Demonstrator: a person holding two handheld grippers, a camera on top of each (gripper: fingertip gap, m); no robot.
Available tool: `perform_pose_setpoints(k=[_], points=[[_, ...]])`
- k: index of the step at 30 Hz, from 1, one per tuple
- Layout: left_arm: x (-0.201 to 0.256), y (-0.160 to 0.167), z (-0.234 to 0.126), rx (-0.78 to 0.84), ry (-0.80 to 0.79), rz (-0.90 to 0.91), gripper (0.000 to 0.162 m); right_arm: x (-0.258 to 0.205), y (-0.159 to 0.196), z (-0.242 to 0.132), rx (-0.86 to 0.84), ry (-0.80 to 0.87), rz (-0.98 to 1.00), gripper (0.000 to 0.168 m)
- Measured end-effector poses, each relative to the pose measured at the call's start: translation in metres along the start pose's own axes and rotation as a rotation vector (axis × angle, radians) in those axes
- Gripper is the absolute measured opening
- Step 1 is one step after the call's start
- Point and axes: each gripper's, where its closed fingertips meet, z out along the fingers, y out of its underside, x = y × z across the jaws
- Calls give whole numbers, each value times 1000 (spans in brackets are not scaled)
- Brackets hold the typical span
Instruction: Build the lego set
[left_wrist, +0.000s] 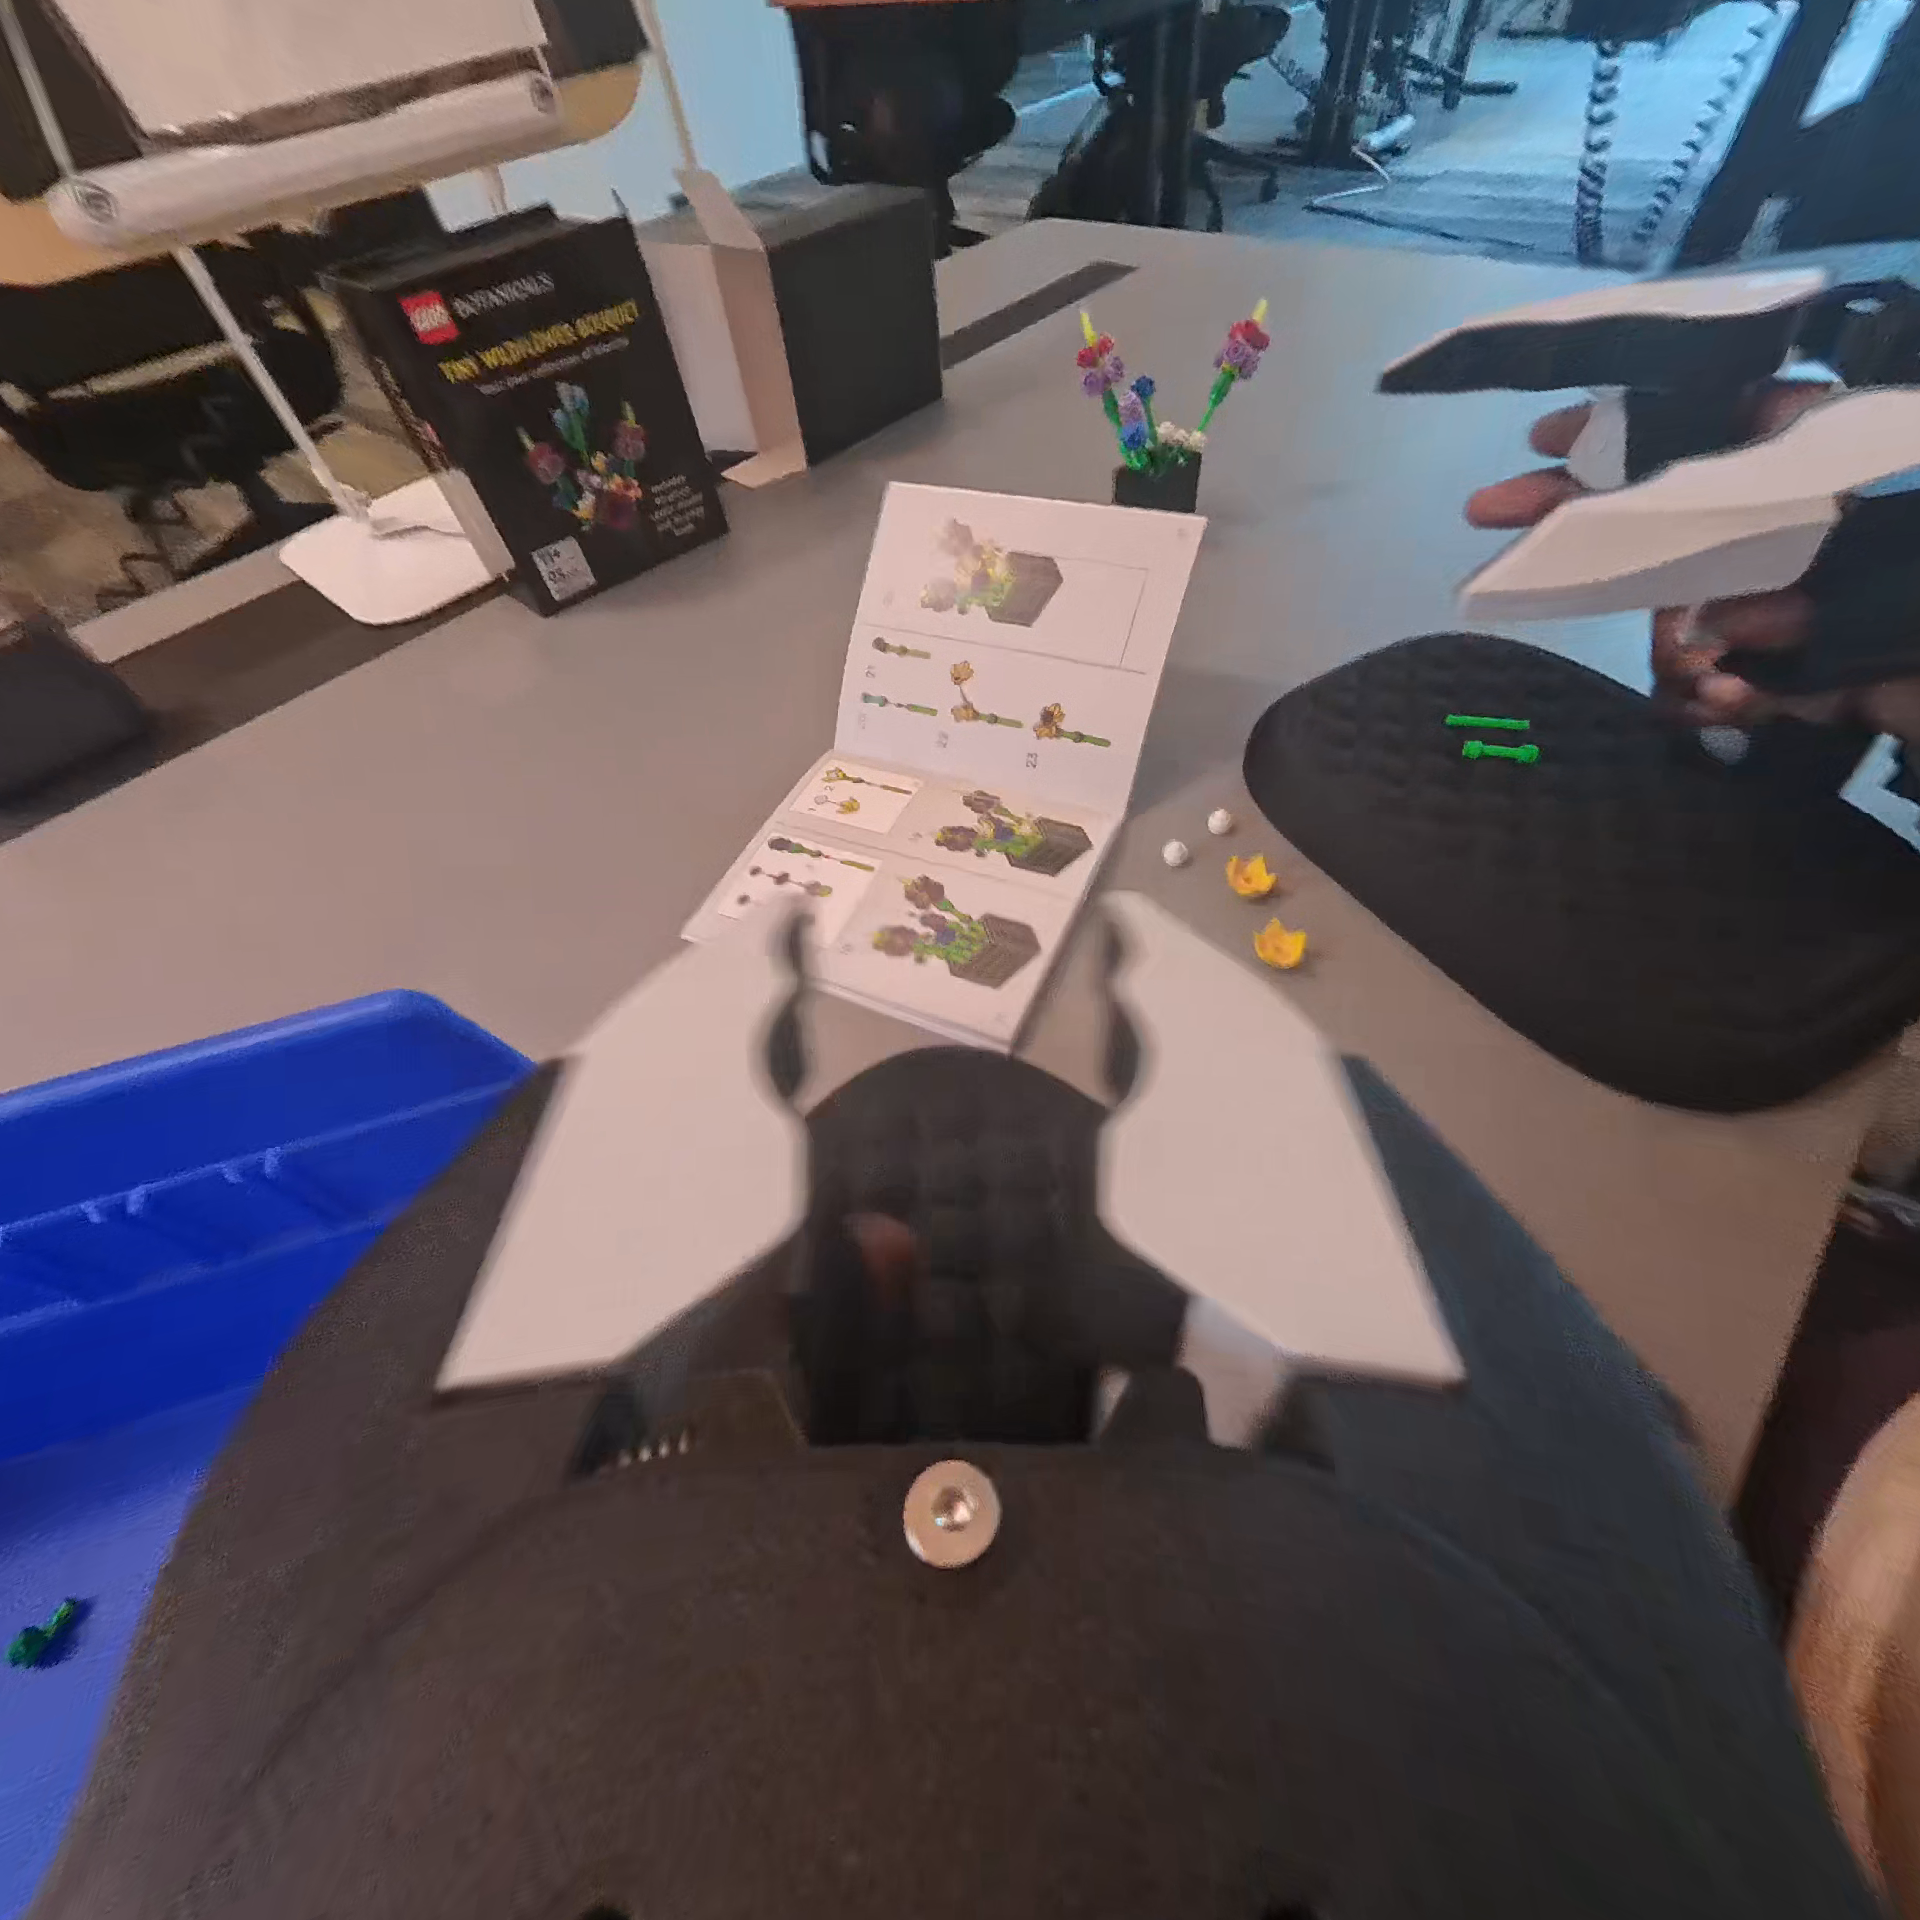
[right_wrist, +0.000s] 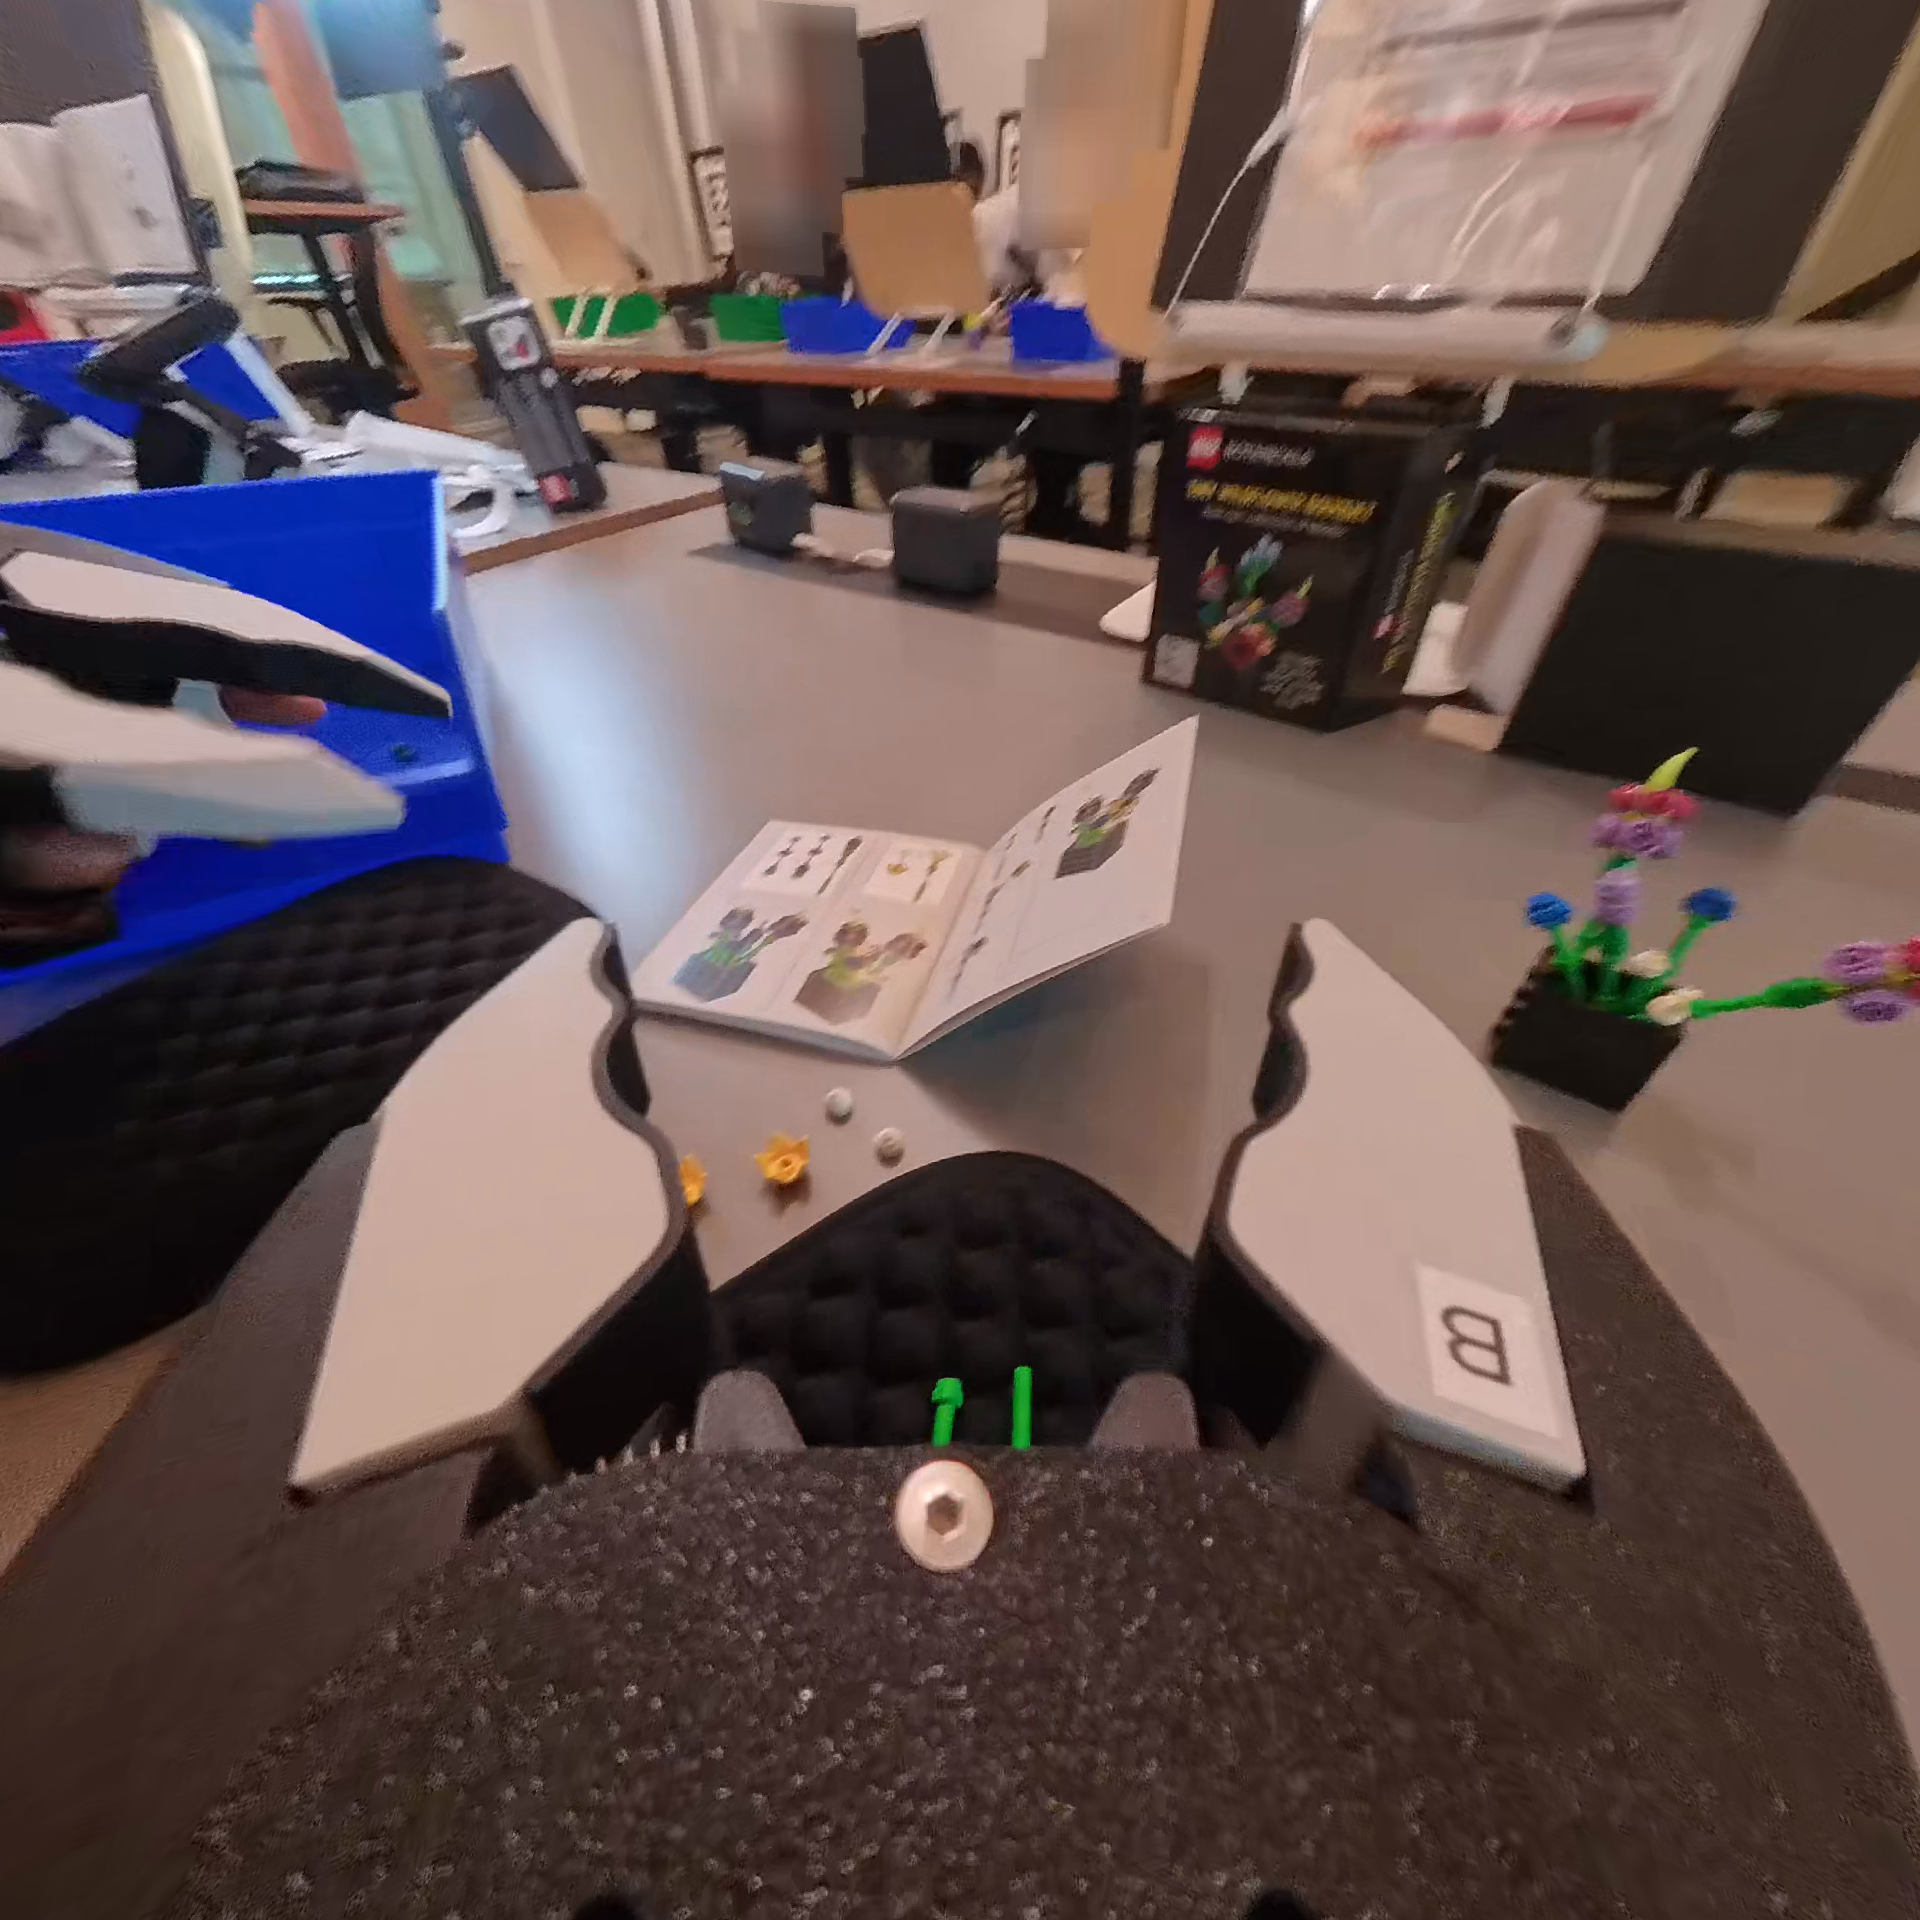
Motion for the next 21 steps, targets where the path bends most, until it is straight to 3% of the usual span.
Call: perform_pose_setpoints(k=[1,2,5,7,9,10,11,12,15,16,19,20,21], points=[[-3,-4,3,23,-38,-7,102,3,-5,-1,33,30,-19,121],[-4,-7,5,29,-60,-8,139,7,-12,-3,76,65,-40,128],[10,-15,4,38,-6,2,145,11,-39,-14,249,134,-109,142],[17,-29,0,122,15,12,145,16,-42,-17,240,170,-128,147],[19,-38,-3,160,16,40,144,12,-38,-16,198,132,-149,142],[22,-40,-5,181,27,76,136,6,-34,-17,170,87,-174,100],[23,-41,-8,196,29,97,104,2,-30,-19,145,56,-189,48],[20,-46,-12,234,7,72,85,0,-28,-21,135,41,-192,3],[23,-51,-18,276,74,2,20,-3,-26,-20,115,4,-148,1],[21,-49,-18,270,73,-7,0,-3,-26,-19,114,0,-140,16],[16,-46,-17,256,36,23,0,-9,-21,-18,84,-27,-180,8],[15,-47,-17,269,15,24,20,-10,-20,-18,74,-32,-192,0],[14,-48,-15,276,3,21,16,-12,-19,-17,64,-41,-194,0]])
